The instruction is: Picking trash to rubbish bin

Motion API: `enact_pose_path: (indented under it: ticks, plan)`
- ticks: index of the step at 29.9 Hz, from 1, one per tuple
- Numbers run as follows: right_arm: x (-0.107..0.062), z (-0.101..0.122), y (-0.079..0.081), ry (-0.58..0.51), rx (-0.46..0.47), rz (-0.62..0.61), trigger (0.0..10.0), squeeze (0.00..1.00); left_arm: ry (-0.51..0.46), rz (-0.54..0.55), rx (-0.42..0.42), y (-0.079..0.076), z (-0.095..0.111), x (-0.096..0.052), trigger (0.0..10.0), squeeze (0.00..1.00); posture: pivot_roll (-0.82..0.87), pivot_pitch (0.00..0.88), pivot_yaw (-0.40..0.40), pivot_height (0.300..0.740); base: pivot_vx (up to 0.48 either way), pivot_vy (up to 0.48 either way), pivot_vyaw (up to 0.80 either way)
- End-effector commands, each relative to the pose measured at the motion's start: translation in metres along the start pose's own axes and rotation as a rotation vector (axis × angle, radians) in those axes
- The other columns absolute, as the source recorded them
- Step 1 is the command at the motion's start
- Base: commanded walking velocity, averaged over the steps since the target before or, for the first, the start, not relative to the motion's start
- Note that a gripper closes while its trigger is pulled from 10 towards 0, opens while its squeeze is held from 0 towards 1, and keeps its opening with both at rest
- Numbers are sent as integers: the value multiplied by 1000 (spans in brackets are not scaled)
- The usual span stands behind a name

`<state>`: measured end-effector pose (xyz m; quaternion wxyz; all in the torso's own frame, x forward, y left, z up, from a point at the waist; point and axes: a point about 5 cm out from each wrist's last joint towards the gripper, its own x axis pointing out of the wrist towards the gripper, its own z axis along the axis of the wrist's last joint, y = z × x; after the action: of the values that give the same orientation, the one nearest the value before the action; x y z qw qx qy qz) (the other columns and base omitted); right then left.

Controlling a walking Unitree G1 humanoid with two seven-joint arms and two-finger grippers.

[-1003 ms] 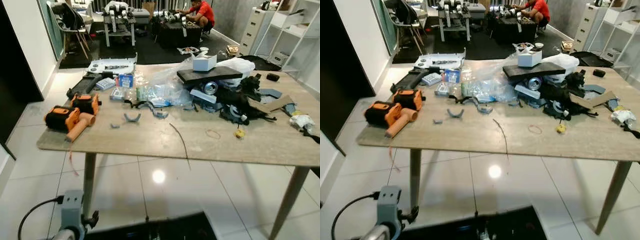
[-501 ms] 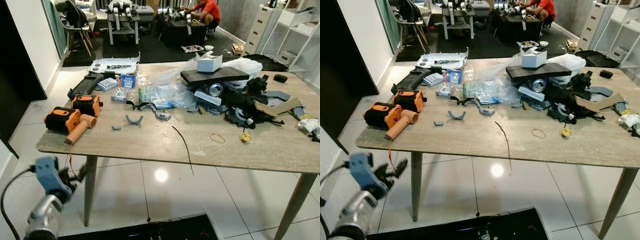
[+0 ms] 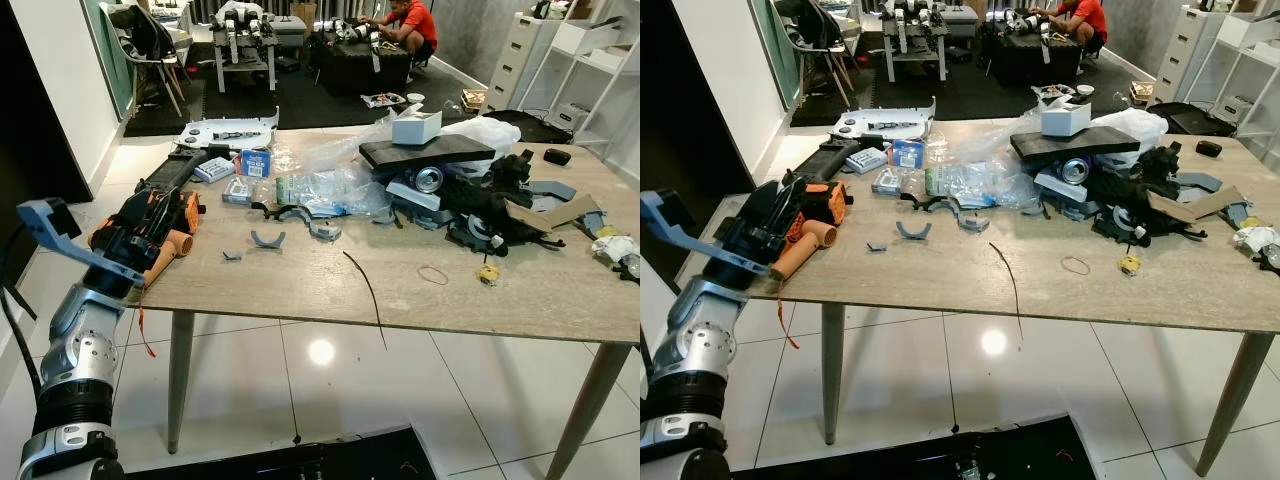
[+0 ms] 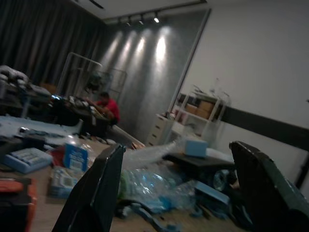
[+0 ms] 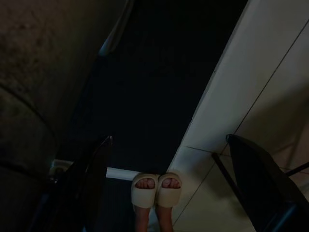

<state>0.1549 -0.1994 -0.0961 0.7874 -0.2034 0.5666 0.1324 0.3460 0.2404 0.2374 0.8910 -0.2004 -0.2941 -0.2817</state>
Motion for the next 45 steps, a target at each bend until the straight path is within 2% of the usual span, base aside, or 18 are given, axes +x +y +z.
enact_pose_path:
  ticks: [1,4,6,7,9,11,13,14,15,16,19,21,29,30,31,33,38,45]
  plan:
    - [2,-6,23,16,25,74,10000,0,49,-13,27,0,-3,4,10000,0,-85,201,52,740,0,0,0]
    - [2,-7,24,19,28,77,10000,0,115,5,62,-2,-11,7,10000,0,-87,210,55,740,0,0,0]
    - [2,-10,27,24,32,81,10000,0,204,59,182,-2,-23,17,10000,0,-92,232,59,740,0,0,0]
    - [2,-10,27,24,32,81,10000,0,204,59,182,-2,-23,17,10000,0,-92,232,59,740,0,0,0]
    - [2,-15,29,32,34,85,10000,0,294,80,332,-4,-32,27,10000,0,-93,252,59,740,0,0,0]
    - [2,-20,30,46,29,91,10000,0,366,45,460,-11,-39,42,10000,0,-92,280,51,740,0,0,0]
    - [1,-25,32,59,23,97,10000,0,404,5,548,-17,-43,52,10000,0,-96,295,52,740,0,0,0]
    - [1,-27,32,63,21,99,10000,0,415,-4,577,-19,-43,55,10000,639,-96,295,52,740,0,0,0]
    - [1,-27,32,63,21,99,10000,0,415,-4,577,-19,-43,55,10000,639,-96,295,52,740,0,0,0]
    - [1,-29,33,67,20,99,10000,0,421,-19,586,-21,-45,59,10000,1000,-104,307,54,740,0,0,0]
    - [1,-34,34,74,34,95,10000,0,431,-76,594,-34,-52,77,10000,1000,-120,319,55,740,0,0,0]
    - [1,-36,35,73,40,92,10000,0,438,-96,614,-39,-57,82,10000,1000,-129,326,54,740,0,0,0]
    - [0,-41,36,67,49,89,10000,0,478,-97,713,-42,-66,87,10000,1000,-154,352,57,740,0,0,0]
    - [0,-42,36,68,50,90,10000,0,484,-102,725,-43,-66,88,10000,961,-155,358,58,740,0,0,0]
    - [0,-45,37,72,53,92,10000,0,491,-126,765,-45,-67,90,10000,0,-160,375,62,740,0,0,0]
    - [-1,-48,38,79,56,96,10000,0,499,-161,813,-48,-67,93,10000,0,-164,388,64,740,0,0,0]
    - [-2,-59,43,103,64,105,10000,0,475,-235,852,-59,-65,105,10000,0,-185,422,68,740,0,0,0]
    - [-5,-76,52,131,79,118,10000,0,468,-348,808,-79,-65,122,10000,0,-216,481,82,740,0,0,0]
